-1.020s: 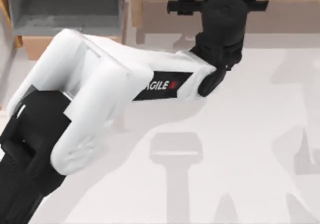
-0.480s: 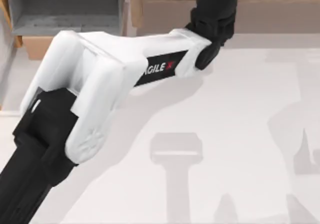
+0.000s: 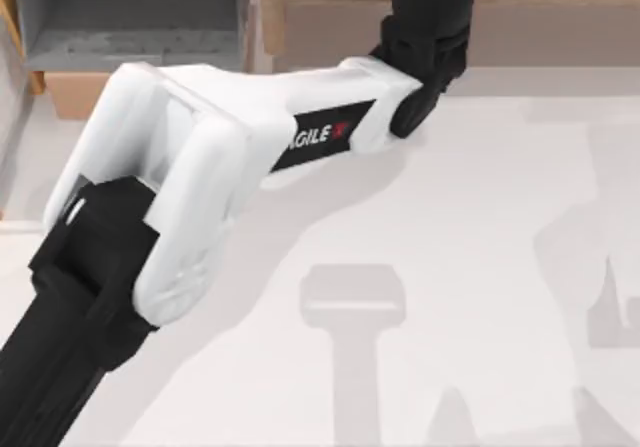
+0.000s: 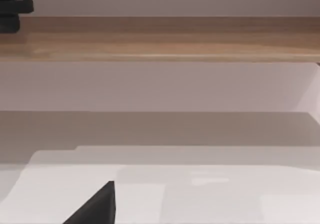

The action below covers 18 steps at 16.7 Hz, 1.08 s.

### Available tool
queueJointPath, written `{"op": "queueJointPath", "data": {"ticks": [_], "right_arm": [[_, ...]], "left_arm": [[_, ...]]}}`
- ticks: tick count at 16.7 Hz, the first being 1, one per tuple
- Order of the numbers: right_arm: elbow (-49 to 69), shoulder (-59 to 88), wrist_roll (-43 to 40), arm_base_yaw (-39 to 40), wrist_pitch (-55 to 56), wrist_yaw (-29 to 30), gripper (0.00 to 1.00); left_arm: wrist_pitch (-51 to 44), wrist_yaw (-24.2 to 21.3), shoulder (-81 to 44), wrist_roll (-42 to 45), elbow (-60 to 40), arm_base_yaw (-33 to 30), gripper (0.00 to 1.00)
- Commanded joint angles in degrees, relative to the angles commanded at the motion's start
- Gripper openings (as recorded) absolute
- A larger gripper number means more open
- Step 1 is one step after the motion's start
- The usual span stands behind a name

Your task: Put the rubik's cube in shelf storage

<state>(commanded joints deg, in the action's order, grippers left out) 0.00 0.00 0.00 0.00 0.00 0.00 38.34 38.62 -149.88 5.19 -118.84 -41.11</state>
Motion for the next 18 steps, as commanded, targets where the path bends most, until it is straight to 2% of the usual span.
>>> {"op": "queueJointPath", "data": {"ticks": [10, 18], "right_arm": [[0.0, 0.0, 0.0, 0.0, 0.0, 0.0, 1.0], [0.0, 0.0, 0.0, 0.0, 0.0, 0.0, 1.0]], "left_arm": [[0.0, 0.0, 0.0, 0.0, 0.0, 0.0, 0.98], [0.0, 0.0, 0.0, 0.0, 0.0, 0.0, 1.0]]}}
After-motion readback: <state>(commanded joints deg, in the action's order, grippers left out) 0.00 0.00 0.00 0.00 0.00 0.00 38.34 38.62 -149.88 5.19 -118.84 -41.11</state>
